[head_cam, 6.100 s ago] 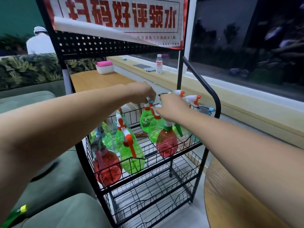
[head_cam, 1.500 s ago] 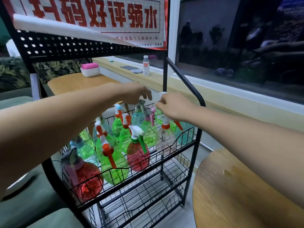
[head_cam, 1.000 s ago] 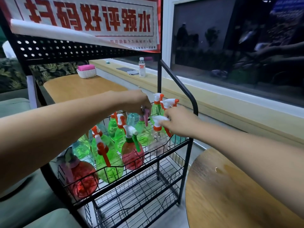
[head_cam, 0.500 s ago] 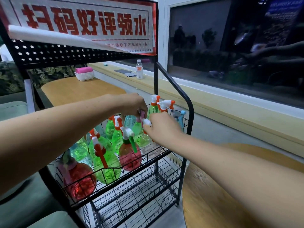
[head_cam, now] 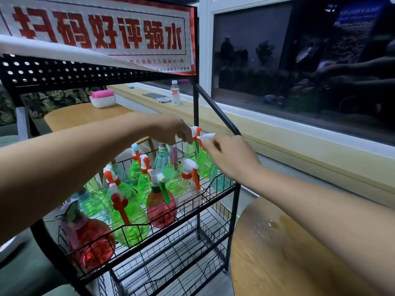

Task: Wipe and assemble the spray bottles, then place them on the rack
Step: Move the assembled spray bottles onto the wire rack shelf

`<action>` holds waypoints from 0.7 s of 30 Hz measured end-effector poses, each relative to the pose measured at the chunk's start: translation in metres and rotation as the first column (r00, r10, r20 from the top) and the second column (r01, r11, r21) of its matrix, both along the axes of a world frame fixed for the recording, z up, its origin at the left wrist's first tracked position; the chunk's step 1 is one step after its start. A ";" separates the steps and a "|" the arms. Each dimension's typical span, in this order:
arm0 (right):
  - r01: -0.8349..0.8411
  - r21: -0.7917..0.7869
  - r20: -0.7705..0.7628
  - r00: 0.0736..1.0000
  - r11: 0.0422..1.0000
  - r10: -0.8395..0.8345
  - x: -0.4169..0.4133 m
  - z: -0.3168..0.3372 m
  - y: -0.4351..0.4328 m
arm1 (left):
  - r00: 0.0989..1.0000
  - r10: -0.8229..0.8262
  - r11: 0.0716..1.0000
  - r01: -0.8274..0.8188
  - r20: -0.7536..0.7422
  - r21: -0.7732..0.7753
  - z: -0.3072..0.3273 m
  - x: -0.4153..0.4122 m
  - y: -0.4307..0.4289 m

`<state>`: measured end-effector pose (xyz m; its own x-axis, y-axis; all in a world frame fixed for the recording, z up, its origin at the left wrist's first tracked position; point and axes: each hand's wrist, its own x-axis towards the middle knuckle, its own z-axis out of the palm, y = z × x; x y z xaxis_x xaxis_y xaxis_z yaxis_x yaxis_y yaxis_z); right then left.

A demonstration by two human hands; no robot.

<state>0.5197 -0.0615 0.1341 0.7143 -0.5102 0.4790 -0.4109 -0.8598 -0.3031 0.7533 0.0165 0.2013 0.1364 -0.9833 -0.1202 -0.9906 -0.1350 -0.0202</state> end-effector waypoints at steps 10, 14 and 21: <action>0.033 0.056 -0.101 0.994 0.998 -0.027 0.009 0.009 -0.055 | 0.995 0.063 0.974 -0.044 0.080 -0.224 -0.009 0.016 -0.052; 0.086 0.143 -0.139 0.988 0.986 -0.066 0.031 0.022 -0.058 | 0.988 0.090 0.976 -0.062 0.126 -0.210 -0.024 0.027 -0.074; 0.126 0.042 -0.324 0.940 0.991 -0.106 0.064 0.017 -0.062 | 0.986 0.046 0.990 -0.024 0.157 -0.140 -0.039 0.028 -0.087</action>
